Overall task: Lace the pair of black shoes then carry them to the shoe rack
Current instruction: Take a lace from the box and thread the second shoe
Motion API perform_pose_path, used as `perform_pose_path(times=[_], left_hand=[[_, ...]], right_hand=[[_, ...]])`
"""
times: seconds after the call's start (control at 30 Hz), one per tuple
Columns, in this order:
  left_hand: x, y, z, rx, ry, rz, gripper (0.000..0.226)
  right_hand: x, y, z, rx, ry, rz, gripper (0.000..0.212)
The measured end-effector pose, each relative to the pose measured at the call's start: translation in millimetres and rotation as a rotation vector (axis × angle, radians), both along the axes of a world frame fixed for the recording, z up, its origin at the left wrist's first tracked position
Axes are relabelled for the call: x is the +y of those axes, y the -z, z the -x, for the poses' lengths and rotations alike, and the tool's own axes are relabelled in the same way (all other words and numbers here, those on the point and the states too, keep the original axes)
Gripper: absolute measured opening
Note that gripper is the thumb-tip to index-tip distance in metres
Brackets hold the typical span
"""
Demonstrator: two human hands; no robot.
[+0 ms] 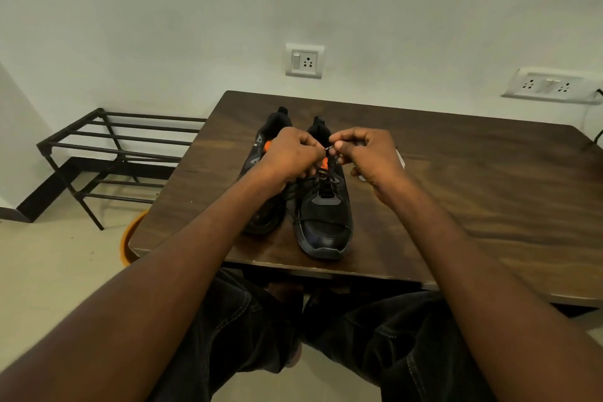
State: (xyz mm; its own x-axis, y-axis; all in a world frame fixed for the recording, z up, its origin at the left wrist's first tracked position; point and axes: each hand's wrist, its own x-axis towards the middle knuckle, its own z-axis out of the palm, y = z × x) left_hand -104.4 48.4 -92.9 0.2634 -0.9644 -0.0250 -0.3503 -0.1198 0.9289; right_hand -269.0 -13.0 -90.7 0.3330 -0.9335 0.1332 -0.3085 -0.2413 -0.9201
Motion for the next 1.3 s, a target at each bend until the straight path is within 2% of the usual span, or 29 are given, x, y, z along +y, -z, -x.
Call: perform_pose_path(times=[0.03,0.13,0.2,0.37,0.53,0.63,0.77,0.87,1.0,1.17,1.3], left_hand=[[-1.3,2.6,-1.3,-0.031,-0.02,0.013,0.008],[-1.3,8.0,-2.6,-0.113,-0.028,0.061,0.008],[0.0,9.2,-0.1,-0.189,0.006,0.076,0.007],[-2.2,12.3,2.2,-0.454,0.097,0.098,0.008],[-3.1,12.7,7.1,-0.622,0.129,0.079,0.009],[-4.1,12.6,7.3,-0.673,0.158,0.085,0.018],[-5.6,14.7,7.7,-0.736,0.183,0.089,0.005],[-8.5,17.1,7.9,-0.779,0.188,0.095,0.008],[-11.1,16.8,7.3,-0.734,0.238,0.103,0.017],[-11.7,16.4,-2.1,-0.611,0.303,0.032,0.018],[-12.8,18.0,-0.8,-0.593,0.279,0.024,0.016]], right_hand=[[-5.3,5.6,-2.1,0.082,0.016,0.076,0.024],[-18.2,18.8,-3.8,0.512,-0.055,0.33,0.042],[-21.1,24.4,-3.2,0.602,-0.123,0.32,0.044],[-23.8,25.5,-0.1,0.468,-0.081,0.243,0.035],[-25.5,25.8,5.7,0.38,-0.067,0.146,0.031],[-26.1,25.2,7.7,0.349,-0.069,0.108,0.029],[-25.5,23.3,13.6,0.264,-0.036,0.026,0.023],[-25.6,22.7,17.9,0.185,-0.035,-0.059,0.023],[-24.2,23.6,16.7,0.169,-0.035,-0.076,0.026],[-20.6,22.4,10.8,0.177,-0.027,-0.065,0.024],[-20.0,23.7,8.4,0.184,-0.024,-0.062,0.026]])
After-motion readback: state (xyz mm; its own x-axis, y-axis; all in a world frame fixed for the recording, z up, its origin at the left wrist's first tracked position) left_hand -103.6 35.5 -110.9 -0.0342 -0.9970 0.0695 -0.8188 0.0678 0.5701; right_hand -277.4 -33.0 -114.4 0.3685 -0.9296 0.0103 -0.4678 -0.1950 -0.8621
